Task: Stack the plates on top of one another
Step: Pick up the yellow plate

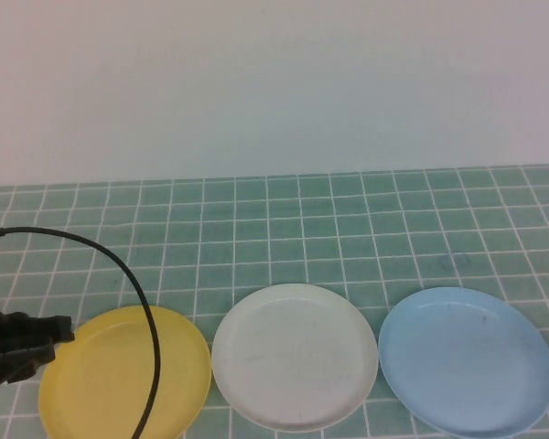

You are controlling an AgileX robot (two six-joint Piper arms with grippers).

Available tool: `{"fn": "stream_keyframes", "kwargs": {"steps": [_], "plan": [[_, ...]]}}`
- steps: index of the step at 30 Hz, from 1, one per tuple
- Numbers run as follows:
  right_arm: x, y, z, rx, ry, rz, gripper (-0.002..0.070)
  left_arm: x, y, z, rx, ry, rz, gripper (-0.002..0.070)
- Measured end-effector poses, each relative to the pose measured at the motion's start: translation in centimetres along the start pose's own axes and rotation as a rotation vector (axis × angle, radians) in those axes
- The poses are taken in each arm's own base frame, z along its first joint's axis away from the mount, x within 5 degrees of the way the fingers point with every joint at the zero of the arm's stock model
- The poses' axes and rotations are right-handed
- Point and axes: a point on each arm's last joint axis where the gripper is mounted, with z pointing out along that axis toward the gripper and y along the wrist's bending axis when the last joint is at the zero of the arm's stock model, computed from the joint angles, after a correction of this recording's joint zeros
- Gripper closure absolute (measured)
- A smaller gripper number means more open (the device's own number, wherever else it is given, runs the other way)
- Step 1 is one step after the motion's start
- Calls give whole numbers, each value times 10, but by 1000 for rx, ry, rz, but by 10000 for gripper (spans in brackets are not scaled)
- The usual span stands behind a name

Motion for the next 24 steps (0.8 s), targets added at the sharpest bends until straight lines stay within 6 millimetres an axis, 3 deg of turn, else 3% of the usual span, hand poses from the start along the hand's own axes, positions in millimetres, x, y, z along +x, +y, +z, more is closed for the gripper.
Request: {"fn": "stream_keyframes", "kwargs": {"steps": [4, 7, 16, 24], "plan": [[1, 1, 0, -6, 16, 3, 678, -1, 3, 19, -22, 48, -36, 466], [2, 1, 0, -7, 22, 3, 678, -1, 6, 31, -33, 77, -55, 412], [2, 1, 0, -8, 24, -19, 678, 1, 12, 52, -79, 118, -91, 387], [2, 1, 0, -8, 24, -43, 678, 0, 37, 56, -133, 131, -200, 386]]}}
